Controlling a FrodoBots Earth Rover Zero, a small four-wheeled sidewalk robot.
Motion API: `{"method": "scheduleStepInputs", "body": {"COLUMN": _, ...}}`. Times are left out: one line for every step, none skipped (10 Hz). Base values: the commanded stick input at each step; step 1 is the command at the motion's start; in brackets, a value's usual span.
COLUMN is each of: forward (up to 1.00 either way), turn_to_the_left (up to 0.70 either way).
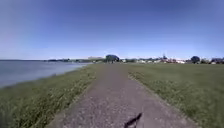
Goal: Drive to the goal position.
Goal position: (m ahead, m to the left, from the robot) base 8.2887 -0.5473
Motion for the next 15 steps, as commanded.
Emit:
{"method": "scheduleStepInputs", "body": {"forward": 0.70, "turn_to_the_left": 0.00}}
{"method": "scheduleStepInputs", "body": {"forward": 0.70, "turn_to_the_left": 0.00}}
{"method": "scheduleStepInputs", "body": {"forward": 0.70, "turn_to_the_left": 0.00}}
{"method": "scheduleStepInputs", "body": {"forward": 0.70, "turn_to_the_left": 0.00}}
{"method": "scheduleStepInputs", "body": {"forward": 0.70, "turn_to_the_left": 0.00}}
{"method": "scheduleStepInputs", "body": {"forward": 0.70, "turn_to_the_left": 0.00}}
{"method": "scheduleStepInputs", "body": {"forward": 0.70, "turn_to_the_left": 0.00}}
{"method": "scheduleStepInputs", "body": {"forward": 0.70, "turn_to_the_left": 0.00}}
{"method": "scheduleStepInputs", "body": {"forward": 0.70, "turn_to_the_left": 0.00}}
{"method": "scheduleStepInputs", "body": {"forward": 0.70, "turn_to_the_left": 0.00}}
{"method": "scheduleStepInputs", "body": {"forward": 0.70, "turn_to_the_left": 0.00}}
{"method": "scheduleStepInputs", "body": {"forward": 0.70, "turn_to_the_left": 0.00}}
{"method": "scheduleStepInputs", "body": {"forward": 0.70, "turn_to_the_left": 0.00}}
{"method": "scheduleStepInputs", "body": {"forward": 0.70, "turn_to_the_left": -0.20}}
{"method": "scheduleStepInputs", "body": {"forward": 0.70, "turn_to_the_left": -0.01}}
